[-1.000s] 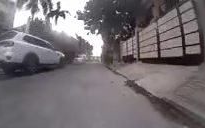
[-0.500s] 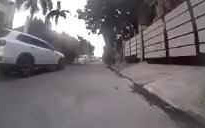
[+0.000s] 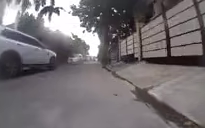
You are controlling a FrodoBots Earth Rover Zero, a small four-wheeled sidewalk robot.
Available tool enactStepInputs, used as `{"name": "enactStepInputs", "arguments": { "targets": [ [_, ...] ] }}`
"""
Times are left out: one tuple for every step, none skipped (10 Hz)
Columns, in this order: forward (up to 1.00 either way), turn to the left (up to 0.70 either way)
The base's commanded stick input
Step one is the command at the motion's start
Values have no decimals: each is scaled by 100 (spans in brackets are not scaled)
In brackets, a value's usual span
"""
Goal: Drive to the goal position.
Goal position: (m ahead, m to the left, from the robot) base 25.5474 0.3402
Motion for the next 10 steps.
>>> {"name": "enactStepInputs", "arguments": {
  "targets": [
    [100,0],
    [100,0],
    [100,0],
    [100,0],
    [100,0],
    [100,0],
    [100,0],
    [100,0],
    [100,0],
    [100,0]
  ]
}}
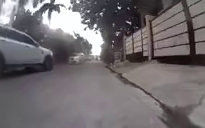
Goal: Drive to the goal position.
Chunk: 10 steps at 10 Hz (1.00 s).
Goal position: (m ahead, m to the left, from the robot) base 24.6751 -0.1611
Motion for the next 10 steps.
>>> {"name": "enactStepInputs", "arguments": {
  "targets": [
    [100,0],
    [100,0],
    [100,0],
    [100,0],
    [100,0],
    [100,0],
    [100,0],
    [100,0],
    [100,0],
    [100,0]
  ]
}}
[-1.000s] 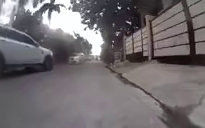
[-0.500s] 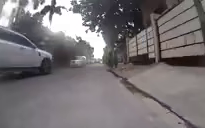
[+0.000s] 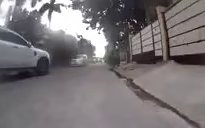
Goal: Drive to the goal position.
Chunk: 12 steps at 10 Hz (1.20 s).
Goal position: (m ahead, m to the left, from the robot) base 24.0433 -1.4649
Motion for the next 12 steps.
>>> {"name": "enactStepInputs", "arguments": {
  "targets": [
    [100,0],
    [100,0],
    [100,0],
    [100,0],
    [100,0],
    [100,0],
    [100,0],
    [100,0],
    [100,0],
    [100,0],
    [100,0],
    [100,0]
  ]
}}
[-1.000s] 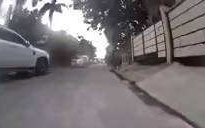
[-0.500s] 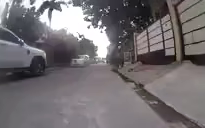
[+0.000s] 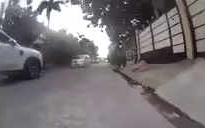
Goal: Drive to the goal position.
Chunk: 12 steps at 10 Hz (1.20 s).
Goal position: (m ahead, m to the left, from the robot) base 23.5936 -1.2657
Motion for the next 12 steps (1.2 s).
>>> {"name": "enactStepInputs", "arguments": {
  "targets": [
    [100,-4],
    [100,-34],
    [100,-40],
    [100,-19],
    [100,0],
    [100,0],
    [100,0],
    [100,0],
    [100,0],
    [100,0],
    [100,0],
    [100,0]
  ]
}}
